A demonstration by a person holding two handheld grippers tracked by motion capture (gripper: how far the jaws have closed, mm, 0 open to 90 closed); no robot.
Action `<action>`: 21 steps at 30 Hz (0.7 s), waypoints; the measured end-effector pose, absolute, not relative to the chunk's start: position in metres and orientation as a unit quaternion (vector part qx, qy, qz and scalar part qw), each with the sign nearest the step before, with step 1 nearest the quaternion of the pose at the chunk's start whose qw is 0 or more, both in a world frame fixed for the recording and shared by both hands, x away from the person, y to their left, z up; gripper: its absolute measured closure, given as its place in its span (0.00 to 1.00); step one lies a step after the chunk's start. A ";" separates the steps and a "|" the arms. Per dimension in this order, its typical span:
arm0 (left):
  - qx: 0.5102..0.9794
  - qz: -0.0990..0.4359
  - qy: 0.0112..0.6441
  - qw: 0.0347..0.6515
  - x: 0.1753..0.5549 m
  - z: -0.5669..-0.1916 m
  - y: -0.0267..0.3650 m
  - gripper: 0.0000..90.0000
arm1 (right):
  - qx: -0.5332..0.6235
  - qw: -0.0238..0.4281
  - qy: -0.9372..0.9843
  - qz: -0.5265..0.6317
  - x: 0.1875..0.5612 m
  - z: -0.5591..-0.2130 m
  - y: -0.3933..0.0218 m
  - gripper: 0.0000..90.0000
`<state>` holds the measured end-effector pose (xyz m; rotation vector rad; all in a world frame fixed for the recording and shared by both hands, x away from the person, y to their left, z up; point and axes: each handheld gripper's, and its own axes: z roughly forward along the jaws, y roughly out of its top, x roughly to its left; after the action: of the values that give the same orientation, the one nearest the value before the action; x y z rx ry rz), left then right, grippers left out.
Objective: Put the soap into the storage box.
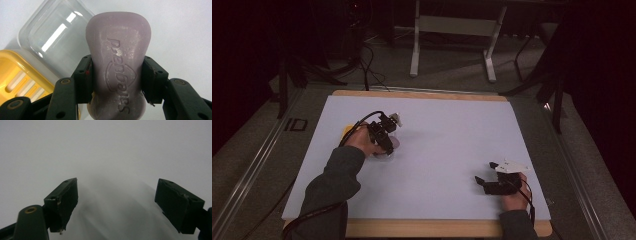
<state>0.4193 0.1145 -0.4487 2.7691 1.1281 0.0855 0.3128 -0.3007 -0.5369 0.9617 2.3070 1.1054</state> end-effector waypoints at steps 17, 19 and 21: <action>0.911 0.036 0.402 0.081 0.423 -0.444 0.131 0.56 | 0.345 0.203 0.827 0.396 0.313 -0.537 -0.300 0.20; 0.910 0.036 0.405 0.080 0.424 -0.444 0.132 0.56 | 0.345 0.203 0.826 0.396 0.313 -0.537 -0.301 0.20; 0.908 0.036 0.408 0.083 0.424 -0.444 0.133 0.56 | 0.345 0.203 0.827 0.396 0.313 -0.537 -0.301 0.20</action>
<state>0.4238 0.1330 -0.4436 2.7124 1.2180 0.1089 0.3127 -0.3006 -0.5369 0.9616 2.3068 1.1040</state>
